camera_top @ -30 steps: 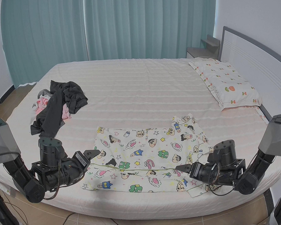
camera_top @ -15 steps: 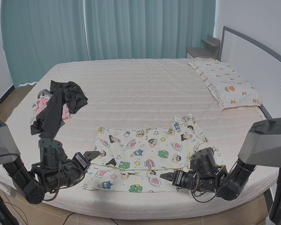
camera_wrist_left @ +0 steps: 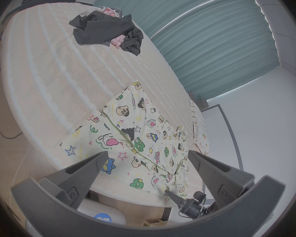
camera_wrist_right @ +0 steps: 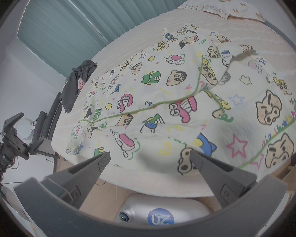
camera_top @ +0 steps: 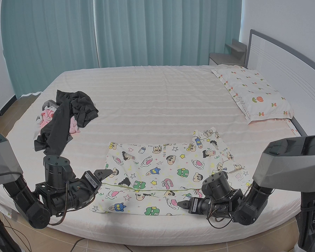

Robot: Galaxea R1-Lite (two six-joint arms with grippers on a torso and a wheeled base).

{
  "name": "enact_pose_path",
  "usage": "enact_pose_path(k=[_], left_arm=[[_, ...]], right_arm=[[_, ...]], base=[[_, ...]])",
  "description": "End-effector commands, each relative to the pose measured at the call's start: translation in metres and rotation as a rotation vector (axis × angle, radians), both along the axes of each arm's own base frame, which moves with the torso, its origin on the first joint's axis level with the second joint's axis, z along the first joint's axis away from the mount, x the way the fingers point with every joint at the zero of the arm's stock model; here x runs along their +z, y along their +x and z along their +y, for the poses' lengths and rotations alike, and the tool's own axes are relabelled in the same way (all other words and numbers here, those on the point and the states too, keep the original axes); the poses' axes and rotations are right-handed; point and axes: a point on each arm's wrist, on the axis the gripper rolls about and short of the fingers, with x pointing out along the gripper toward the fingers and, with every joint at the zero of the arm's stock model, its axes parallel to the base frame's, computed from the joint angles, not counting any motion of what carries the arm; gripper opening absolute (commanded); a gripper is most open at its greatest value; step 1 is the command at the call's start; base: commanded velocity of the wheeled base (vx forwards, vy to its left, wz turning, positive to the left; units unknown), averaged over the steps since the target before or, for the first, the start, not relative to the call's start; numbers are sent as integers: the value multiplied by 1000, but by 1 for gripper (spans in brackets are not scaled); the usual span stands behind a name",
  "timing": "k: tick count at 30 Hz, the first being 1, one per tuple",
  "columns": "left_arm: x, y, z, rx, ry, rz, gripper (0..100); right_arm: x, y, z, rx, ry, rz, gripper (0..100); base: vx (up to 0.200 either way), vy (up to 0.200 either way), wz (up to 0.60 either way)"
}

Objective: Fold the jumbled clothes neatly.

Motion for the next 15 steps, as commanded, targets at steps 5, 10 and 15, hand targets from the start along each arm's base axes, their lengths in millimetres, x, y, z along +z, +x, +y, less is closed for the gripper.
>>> enact_pose_path(k=[5,10,15], left_arm=[[-1,0,0,1,0,3,100],[-1,0,0,1,1,4,100],[-1,0,0,1,0,3,100]], right_arm=[[-8,13,12,-12,-12,-33,100],[-11,23,18,-50,-29,-75,100],[-7,28,18,-83,-38,-109,100]], base=[[0,0,0],[0,0,0],[0,0,0]])
